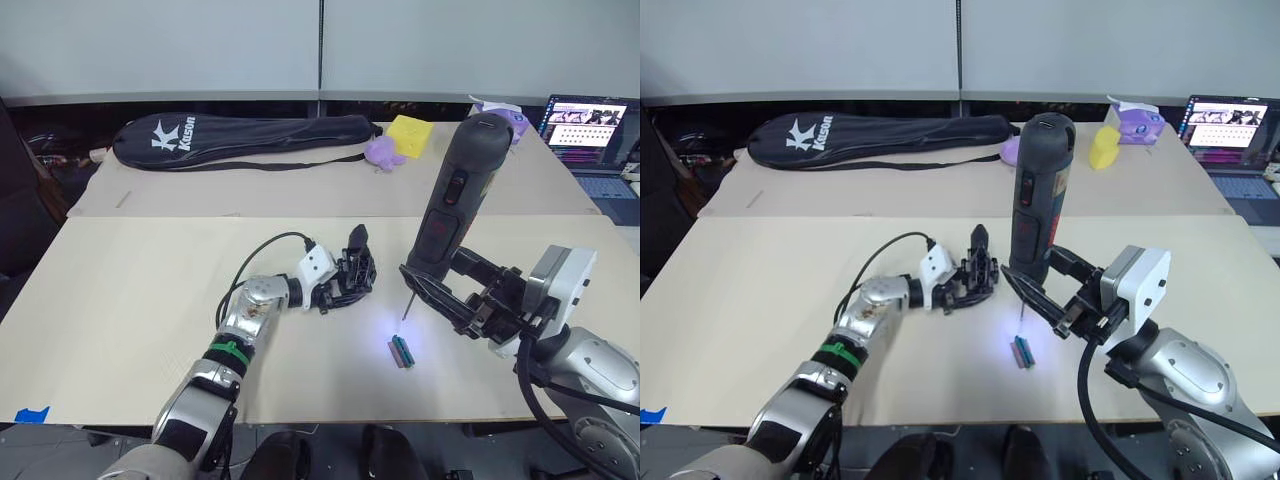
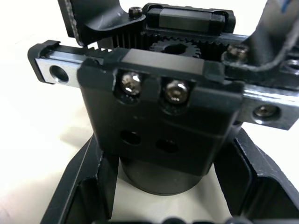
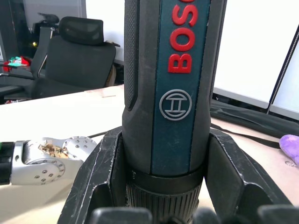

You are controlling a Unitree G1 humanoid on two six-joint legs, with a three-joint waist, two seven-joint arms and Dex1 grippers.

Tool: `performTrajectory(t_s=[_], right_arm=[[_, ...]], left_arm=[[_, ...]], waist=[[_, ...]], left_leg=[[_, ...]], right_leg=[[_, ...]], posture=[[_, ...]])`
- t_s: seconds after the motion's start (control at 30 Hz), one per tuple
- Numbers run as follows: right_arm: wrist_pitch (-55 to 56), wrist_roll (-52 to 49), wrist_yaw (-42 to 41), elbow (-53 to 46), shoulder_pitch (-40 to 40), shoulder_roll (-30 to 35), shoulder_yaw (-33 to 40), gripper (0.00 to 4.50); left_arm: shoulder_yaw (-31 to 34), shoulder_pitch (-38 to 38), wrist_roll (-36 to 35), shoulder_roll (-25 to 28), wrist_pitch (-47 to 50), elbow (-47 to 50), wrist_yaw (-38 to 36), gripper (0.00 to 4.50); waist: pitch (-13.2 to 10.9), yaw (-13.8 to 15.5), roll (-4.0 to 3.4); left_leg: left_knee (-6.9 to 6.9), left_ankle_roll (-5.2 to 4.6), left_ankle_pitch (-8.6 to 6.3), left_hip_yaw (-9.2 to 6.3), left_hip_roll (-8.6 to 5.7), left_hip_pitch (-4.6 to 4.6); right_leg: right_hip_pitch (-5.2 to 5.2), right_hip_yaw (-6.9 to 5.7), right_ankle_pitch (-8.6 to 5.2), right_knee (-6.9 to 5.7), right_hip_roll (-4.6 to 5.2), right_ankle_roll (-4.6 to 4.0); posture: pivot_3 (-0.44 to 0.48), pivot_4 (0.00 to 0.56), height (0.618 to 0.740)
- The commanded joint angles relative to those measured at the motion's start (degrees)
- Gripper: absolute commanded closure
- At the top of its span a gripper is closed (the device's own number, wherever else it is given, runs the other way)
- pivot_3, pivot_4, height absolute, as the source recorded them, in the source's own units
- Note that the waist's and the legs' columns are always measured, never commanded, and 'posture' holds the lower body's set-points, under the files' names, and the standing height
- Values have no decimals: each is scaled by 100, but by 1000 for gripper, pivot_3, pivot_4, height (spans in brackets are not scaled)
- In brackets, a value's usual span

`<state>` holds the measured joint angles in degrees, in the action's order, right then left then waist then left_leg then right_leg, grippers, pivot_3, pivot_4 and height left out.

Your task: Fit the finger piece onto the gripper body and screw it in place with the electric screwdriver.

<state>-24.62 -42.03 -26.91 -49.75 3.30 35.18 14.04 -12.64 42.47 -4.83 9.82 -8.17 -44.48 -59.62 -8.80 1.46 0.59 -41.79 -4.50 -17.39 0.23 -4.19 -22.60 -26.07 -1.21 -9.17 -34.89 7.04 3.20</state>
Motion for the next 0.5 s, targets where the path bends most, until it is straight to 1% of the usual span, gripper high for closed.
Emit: performTrajectory(t_s=[0.03, 0.1, 0.2, 0.27, 0.3, 0.43, 0.5], right_arm=[[-1, -255, 60, -228, -47, 72, 238, 2581], [-35, -350, 38, -234, -13, 115, 305, 2581], [-83, -473, 14, -235, 18, 202, 379, 2581], [-109, -529, 23, -244, 16, 248, 398, 2581], [-120, -555, 27, -244, 6, 268, 410, 2581], [-134, -614, 52, -214, -42, 318, 419, 2581], [-130, -612, 45, -180, -94, 308, 387, 2581]], left_arm=[[84, 513, -208, -28, -766, -653, -1134, 2158], [54, 891, -10, -34, -1129, -1283, -1414, 2158], [34, 1367, 336, -90, -1423, -2081, -1233, 2158], [52, 1529, 472, -90, -1489, -2381, -1175, 2158], [70, 1582, 512, -81, -1477, -2487, -1202, 2158], [197, 1612, 553, -42, -1381, -2662, -1260, 2158], [331, 1527, 453, -5, -1275, -2603, -1324, 1116]], waist=[[-1, -5, 1], [-2, -2, 3], [-3, 13, 5], [-3, 8, 5], [-3, 6, 5], [-3, -9, 5], [-3, -19, 5]], left_leg=[[1, -1, -1, 2, 0, 0], [0, -6, -3, 4, 0, -2], [-9, -16, -8, 4, -2, -17], [-12, -26, -14, 5, -2, -20], [-12, -48, -26, 7, -2, -21], [-14, -50, -27, 10, -2, -21], [-14, -51, -28, 10, -1, -20]], right_leg=[[0, 0, 0, 2, 0, 0], [-1, -3, 0, 3, 0, 0], [-1, -9, 1, 2, 1, 1], [0, -8, 2, 0, 3, 3], [0, -8, 3, -1, 3, 4], [0, -7, 4, -1, 3, 6], [0, -7, 4, -1, 2, 6]], posture=[[0, 150, 723], [0, 150, 723], [0, 150, 723], [0, 150, 723], [0, 150, 723], [0, 150, 723], [0, 150, 723]])
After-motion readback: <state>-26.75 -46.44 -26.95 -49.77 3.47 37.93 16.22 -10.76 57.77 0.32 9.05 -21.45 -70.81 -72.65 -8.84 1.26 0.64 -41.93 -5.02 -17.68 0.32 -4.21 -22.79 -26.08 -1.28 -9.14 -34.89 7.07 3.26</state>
